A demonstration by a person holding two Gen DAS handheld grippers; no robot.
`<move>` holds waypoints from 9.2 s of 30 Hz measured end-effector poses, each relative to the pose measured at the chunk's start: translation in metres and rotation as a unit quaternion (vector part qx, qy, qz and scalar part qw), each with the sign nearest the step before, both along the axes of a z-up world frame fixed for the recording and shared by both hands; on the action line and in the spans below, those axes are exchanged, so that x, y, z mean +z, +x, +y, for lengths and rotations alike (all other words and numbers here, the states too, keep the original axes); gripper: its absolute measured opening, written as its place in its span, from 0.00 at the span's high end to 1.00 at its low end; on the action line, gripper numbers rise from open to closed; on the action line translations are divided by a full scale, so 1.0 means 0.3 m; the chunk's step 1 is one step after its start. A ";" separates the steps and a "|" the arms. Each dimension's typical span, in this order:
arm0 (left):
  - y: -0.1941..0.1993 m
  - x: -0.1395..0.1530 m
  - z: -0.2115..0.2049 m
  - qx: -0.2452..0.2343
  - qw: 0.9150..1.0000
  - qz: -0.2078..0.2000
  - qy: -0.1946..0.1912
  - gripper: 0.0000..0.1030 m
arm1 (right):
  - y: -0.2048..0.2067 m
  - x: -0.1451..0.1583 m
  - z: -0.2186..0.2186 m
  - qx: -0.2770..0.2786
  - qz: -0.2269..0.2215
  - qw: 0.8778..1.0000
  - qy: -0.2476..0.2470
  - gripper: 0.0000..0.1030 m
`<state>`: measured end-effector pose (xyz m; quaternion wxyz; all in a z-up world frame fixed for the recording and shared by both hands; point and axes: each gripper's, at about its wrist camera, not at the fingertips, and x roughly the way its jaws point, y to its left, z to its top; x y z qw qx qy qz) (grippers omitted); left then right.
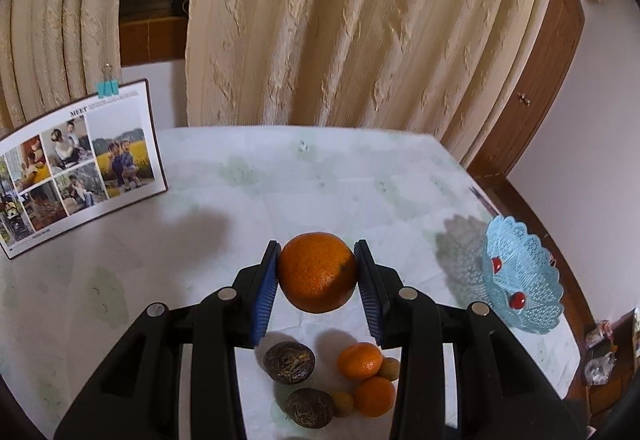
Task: Organize fruits
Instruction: 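Grasp a second orange mandarin with the right tool while the left tool holds its mandarin, then carry the mandarin into the blue basket and open the right tool, then carry the held mandarin into the blue basket and open the left tool, then return to the pile and grasp a dark brown round fruit with the left tool, then grasp an orange mandarin with the right tool while the left tool holds the brown fruit, then carry the mandarin into the blue basket and open the right tool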
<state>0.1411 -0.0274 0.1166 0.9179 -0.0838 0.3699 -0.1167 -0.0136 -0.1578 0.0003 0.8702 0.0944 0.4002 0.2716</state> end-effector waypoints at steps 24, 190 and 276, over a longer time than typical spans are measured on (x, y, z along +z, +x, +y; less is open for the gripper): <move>-0.052 0.057 0.012 -0.012 0.999 -0.023 -0.021 0.63 | 0.008 -0.051 0.160 0.033 0.004 0.997 -0.074 0.60; -0.041 -0.339 -0.015 0.004 0.992 0.094 0.081 0.22 | 0.005 0.047 -0.363 -0.254 -0.083 0.962 -0.051 0.26; -0.153 -0.170 -0.068 0.032 0.986 -0.024 0.161 0.57 | 0.226 0.133 -0.591 -0.301 -0.060 0.952 -0.026 0.60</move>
